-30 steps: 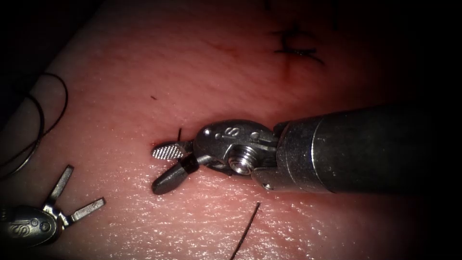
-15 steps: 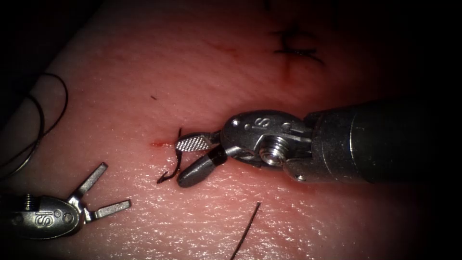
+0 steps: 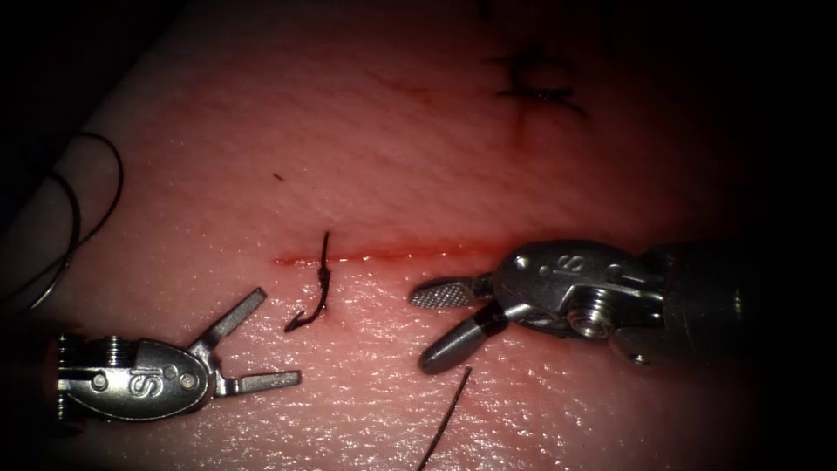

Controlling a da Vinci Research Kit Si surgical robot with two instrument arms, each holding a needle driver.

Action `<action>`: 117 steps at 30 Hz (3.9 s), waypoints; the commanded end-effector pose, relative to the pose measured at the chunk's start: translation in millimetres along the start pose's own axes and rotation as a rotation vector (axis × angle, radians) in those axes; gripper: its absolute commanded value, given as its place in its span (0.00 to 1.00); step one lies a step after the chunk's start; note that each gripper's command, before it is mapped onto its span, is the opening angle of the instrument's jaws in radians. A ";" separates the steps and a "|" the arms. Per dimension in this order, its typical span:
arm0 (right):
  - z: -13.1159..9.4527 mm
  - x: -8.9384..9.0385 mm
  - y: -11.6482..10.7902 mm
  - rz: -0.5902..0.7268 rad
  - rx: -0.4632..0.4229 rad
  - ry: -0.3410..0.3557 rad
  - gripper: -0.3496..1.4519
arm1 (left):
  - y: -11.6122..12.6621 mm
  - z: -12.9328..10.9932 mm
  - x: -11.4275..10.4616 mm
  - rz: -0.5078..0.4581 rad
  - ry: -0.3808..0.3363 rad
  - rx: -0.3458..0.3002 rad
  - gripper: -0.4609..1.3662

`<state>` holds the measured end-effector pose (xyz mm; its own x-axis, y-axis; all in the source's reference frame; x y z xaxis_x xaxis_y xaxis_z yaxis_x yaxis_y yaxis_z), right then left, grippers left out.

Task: Wound Closure
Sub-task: Pick up tail of suture and pull taut, then snip suture tail with right jaws

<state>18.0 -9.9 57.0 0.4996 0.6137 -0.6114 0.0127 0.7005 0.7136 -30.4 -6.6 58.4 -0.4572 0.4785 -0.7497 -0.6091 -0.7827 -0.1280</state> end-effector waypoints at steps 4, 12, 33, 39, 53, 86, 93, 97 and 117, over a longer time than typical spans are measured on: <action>-0.5 -0.8 0.0 0.008 -0.015 0.006 0.84 | -0.3 0.3 0.9 0.003 -0.004 -0.006 0.50; -0.4 -1.3 -0.2 0.004 -0.016 0.011 0.84 | 0.0 1.0 0.7 0.005 -0.003 -0.001 0.42; 0.5 -0.7 -0.1 -0.025 -0.024 0.030 0.84 | -1.2 1.3 1.4 0.098 0.010 -0.005 0.06; 1.1 2.1 0.4 -0.305 -0.053 0.130 0.86 | -2.2 1.4 1.9 0.116 0.019 -0.010 0.06; 4.4 3.8 -1.9 -0.589 -0.147 0.280 0.89 | -3.2 2.7 2.2 0.124 0.023 -0.007 0.06; 10.9 5.1 0.7 -0.552 -0.334 0.373 0.98 | -3.7 2.5 4.9 0.137 0.031 -0.015 0.06; 12.1 5.3 0.8 -0.543 -0.346 0.397 0.96 | -3.7 2.6 4.9 0.140 0.040 -0.025 0.06; 12.5 5.8 0.8 -0.508 -0.349 0.429 0.93 | -3.7 2.6 4.9 0.141 0.043 -0.029 0.06; 15.0 6.1 0.5 -0.488 -0.358 0.472 0.00 | -3.5 2.4 4.7 0.146 0.055 -0.039 0.06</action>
<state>34.0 -11.2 58.8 0.0883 0.2434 -0.9659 -0.1895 0.9561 0.2236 -32.0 -0.7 57.0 -0.5024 0.3364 -0.7965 -0.5171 -0.8552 -0.0350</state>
